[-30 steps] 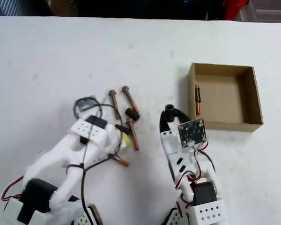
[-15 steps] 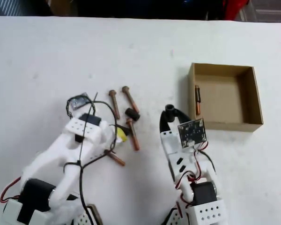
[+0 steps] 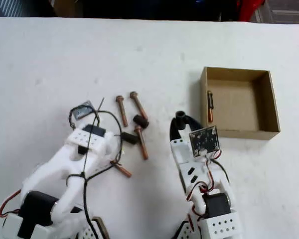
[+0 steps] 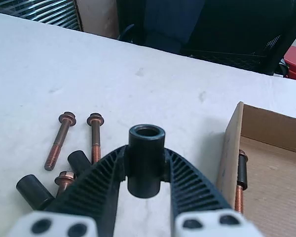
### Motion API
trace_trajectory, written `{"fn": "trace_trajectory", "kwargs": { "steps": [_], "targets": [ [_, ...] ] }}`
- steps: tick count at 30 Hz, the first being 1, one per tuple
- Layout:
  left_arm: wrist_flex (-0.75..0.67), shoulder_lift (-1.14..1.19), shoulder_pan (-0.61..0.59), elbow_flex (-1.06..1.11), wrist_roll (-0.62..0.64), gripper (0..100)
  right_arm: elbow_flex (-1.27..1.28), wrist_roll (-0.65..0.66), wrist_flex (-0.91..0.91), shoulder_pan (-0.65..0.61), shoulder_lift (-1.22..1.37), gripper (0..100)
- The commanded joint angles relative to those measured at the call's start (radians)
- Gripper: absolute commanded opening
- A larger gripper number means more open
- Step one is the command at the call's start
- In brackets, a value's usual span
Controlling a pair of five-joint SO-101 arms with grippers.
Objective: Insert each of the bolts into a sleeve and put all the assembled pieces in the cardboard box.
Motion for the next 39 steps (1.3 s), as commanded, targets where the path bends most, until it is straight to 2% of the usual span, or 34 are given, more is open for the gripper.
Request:
{"fn": "trace_trajectory", "kwargs": {
  "steps": [1, 14, 16, 19, 26, 35, 37, 39],
  "targets": [
    [-0.075, 0.004, -0.001, 0.008, 0.008, 18, 0.009, -0.003, -0.002, 0.015, -0.015, 1.7],
    [-0.075, 0.002, -0.001, 0.006, 0.008, 17, 0.009, -0.003, -0.002, 0.015, -0.015, 1.7],
    [-0.075, 0.002, -0.001, 0.005, 0.008, 13, 0.009, -0.003, -0.002, 0.015, -0.015, 1.7],
    [-0.077, 0.002, -0.002, 0.003, 0.006, 2, 0.009, -0.003, -0.001, 0.015, -0.015, 1.7],
    [-0.081, 0.002, 0.002, 0.003, 0.002, 6, 0.009, -0.003, -0.001, 0.015, -0.015, 1.7],
    [-0.072, 0.001, 0.17, 0.011, -0.002, 7, 0.009, -0.003, -0.001, 0.015, -0.015, 1.7],
    [-0.043, 0.001, 0.173, 0.011, -0.055, 7, 0.009, -0.003, -0.001, 0.015, -0.015, 1.7],
    [-0.015, 0.001, 0.173, 0.011, -0.172, 7, 0.009, -0.003, -0.001, 0.015, -0.015, 1.7]
  ]
}}
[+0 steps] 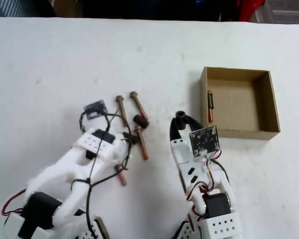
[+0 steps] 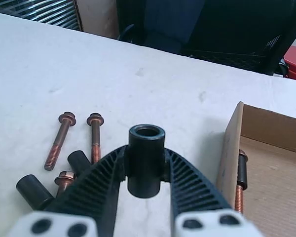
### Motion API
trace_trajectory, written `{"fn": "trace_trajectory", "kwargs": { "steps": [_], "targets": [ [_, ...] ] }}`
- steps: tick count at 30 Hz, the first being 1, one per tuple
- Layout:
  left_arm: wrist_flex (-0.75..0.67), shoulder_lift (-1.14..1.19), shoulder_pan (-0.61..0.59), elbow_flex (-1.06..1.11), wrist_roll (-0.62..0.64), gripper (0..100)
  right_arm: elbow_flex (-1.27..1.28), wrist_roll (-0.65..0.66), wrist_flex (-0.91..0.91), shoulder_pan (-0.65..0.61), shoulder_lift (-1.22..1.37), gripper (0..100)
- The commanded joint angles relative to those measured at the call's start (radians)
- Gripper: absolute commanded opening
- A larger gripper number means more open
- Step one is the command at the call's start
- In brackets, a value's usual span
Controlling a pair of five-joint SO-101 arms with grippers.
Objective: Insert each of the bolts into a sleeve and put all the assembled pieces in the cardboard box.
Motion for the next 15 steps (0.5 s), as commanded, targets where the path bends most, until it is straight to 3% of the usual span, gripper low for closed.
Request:
{"fn": "trace_trajectory", "kwargs": {
  "steps": [1, 10, 15],
  "targets": [
    [0.048, 0.001, 0.053, 0.0, -0.198, 7, 0.009, -0.003, -0.001, 0.015, -0.015, 1.7],
    [0.055, -0.004, 0.051, -0.003, -0.733, 7, 0.009, -0.003, -0.001, 0.015, -0.015, 1.7],
    [0.055, -0.004, 0.051, -0.002, -0.801, 7, 0.009, -0.003, -0.001, 0.015, -0.015, 1.7]
  ]
}}
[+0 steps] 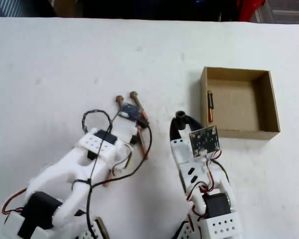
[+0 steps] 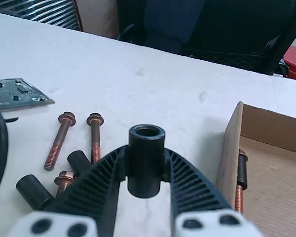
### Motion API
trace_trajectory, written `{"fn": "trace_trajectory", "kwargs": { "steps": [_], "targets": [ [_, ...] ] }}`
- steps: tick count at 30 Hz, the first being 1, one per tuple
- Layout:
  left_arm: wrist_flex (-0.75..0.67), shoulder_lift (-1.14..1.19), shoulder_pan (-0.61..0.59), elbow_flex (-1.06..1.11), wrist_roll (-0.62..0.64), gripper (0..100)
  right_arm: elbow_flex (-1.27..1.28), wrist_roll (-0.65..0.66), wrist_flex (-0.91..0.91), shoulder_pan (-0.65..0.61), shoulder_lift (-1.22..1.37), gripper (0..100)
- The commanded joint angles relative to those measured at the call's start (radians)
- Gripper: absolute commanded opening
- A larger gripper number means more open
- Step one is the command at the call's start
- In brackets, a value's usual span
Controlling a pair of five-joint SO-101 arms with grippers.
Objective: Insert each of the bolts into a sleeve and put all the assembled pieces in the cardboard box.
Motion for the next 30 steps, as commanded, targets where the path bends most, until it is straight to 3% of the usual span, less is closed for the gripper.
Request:
{"fn": "trace_trajectory", "kwargs": {
  "steps": [1, 9, 16, 23, 30],
  "targets": [
    [0.02, -0.004, 0.03, 0.005, -0.021, 7, 0.009, -0.003, -0.001, 0.015, -0.015, 1.7],
    [0.02, 0.002, 0.022, 0.006, -0.02, 6, 0.009, -0.003, -0.001, 0.015, -0.015, 1.7],
    [0.02, -0.004, -0.139, -0.002, -0.029, 7, 0.009, -0.003, -0.001, 0.015, -0.015, 1.7],
    [0.023, -0.015, -0.159, -0.012, -0.164, 2, 0.009, -0.003, 0.019, 0.005, -0.013, 1.7],
    [0.213, -0.197, -0.157, -0.046, -0.114, 2, 0.009, -0.003, 0.018, 0.004, -0.015, 1.7]
  ]
}}
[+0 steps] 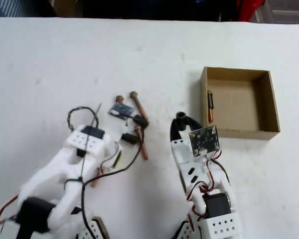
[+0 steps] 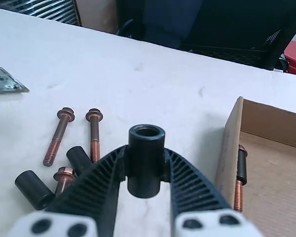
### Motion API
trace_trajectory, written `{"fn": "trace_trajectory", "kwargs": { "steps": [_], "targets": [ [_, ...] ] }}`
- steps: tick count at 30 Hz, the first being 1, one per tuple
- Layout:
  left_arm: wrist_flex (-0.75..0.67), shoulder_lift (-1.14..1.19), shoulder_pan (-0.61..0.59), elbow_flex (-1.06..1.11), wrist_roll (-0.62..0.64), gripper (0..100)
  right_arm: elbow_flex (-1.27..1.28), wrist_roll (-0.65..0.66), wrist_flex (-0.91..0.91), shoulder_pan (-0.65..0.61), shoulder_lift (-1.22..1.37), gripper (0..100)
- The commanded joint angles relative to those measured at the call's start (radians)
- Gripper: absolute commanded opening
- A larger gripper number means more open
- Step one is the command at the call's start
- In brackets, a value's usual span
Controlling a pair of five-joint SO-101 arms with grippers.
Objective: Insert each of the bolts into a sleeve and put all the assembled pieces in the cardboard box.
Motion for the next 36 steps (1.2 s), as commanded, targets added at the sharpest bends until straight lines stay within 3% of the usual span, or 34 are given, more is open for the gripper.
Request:
{"fn": "trace_trajectory", "kwargs": {
  "steps": [1, 9, 18, 22, 29, 36],
  "targets": [
    [0.084, -0.139, -0.015, -0.04, 0.023, 2, 0.009, -0.003, 0.001, -0.002, -0.015, 1.7],
    [0.137, -0.41, -0.018, -0.04, 0.023, 2, 0.009, -0.008, -0.002, -0.013, -0.015, 1.7],
    [0.137, -0.75, -0.024, -0.04, 0.021, 2, 0.009, -0.003, -0.005, -0.162, -0.015, 1.7],
    [0.129, -0.862, -0.027, -0.04, -0.055, 2, 0.009, -0.003, -0.005, -0.22, -0.015, 1.7],
    [0.135, -0.998, -0.177, -0.044, -0.069, 2, 0.009, -0.003, -0.07, -0.335, -0.015, 1.7],
    [0.135, -1.098, -0.213, -0.044, -0.069, 2, 0.009, 0.002, -0.17, -0.437, -0.015, 1.7]
  ]
}}
